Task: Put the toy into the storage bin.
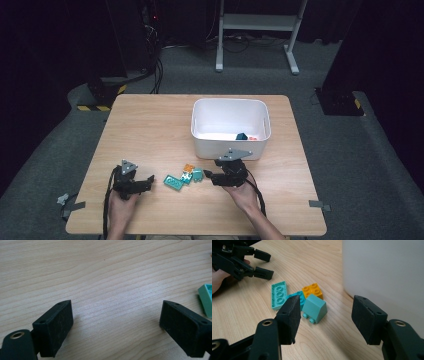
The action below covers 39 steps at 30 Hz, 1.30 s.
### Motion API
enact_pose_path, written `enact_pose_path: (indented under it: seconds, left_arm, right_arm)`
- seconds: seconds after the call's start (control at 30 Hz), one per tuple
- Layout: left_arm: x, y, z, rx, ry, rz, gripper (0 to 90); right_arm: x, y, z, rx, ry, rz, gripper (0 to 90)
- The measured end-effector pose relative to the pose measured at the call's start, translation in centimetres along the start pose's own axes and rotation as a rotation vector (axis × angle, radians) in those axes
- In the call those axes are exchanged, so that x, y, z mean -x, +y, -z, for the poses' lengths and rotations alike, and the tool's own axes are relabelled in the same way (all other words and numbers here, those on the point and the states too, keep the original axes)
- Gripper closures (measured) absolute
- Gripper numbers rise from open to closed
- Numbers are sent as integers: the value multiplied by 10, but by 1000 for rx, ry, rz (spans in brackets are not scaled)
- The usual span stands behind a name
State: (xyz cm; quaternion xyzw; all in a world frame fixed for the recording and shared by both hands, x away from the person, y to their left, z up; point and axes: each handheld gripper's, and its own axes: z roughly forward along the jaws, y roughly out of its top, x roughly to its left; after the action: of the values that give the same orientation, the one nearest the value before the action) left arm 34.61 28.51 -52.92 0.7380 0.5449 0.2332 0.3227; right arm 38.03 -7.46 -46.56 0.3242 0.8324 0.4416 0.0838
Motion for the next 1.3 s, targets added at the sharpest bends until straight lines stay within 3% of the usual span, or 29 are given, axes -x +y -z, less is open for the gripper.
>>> enact_pose_path:
  seconds: [0.53,0.87,1.3]
  left_arm:
    - [0,0,0,0,0,0,115]
    - [0,0,0,0,0,0,115]
    - [0,0,0,-1,0,0,115]
  right_arm:
    - [-8,-11,-40,-47,24,-6,391]
    - [-7,-10,-55,-55,37,-29,394]
    - [-7,-9,-71,-59,15,-59,411]
